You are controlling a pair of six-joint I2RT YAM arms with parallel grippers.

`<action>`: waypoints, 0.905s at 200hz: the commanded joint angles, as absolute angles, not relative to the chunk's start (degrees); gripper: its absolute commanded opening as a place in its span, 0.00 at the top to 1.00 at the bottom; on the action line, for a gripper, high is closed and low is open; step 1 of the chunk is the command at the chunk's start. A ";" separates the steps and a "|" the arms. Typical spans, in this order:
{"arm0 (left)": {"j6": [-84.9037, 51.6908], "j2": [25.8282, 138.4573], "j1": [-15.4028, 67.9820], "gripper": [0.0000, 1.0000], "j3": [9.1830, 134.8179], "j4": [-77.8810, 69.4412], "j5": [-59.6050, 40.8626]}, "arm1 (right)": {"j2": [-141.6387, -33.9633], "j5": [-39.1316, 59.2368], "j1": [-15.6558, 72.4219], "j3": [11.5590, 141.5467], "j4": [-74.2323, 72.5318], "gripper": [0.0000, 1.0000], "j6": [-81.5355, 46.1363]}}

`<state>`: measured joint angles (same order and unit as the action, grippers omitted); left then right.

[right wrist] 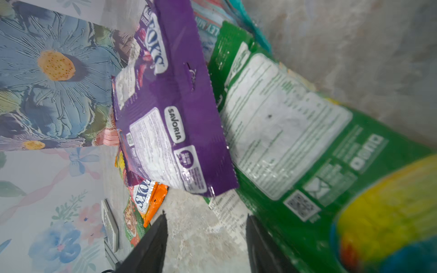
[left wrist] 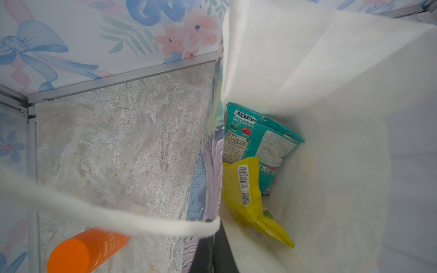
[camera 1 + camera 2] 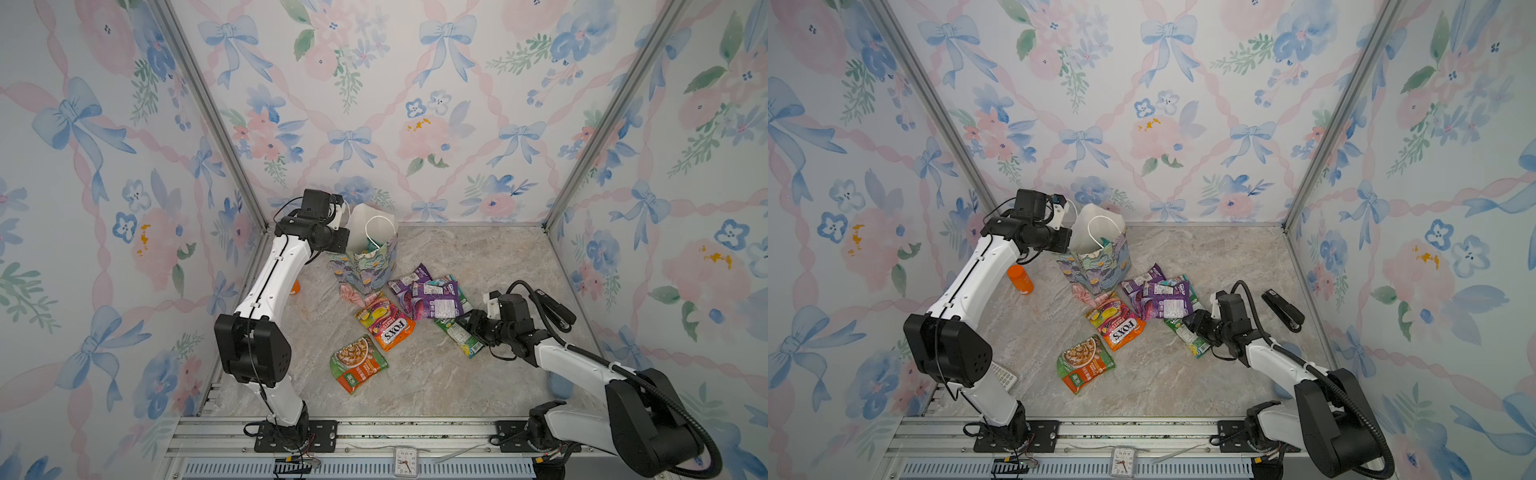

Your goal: Place the snacks into the paper bag

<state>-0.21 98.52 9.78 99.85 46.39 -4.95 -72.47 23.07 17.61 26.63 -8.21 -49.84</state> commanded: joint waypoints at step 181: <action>-1.06 99.27 10.26 1.00 98.15 49.70 -5.32 | -92.86 26.74 16.79 25.23 -49.44 0.49 -68.21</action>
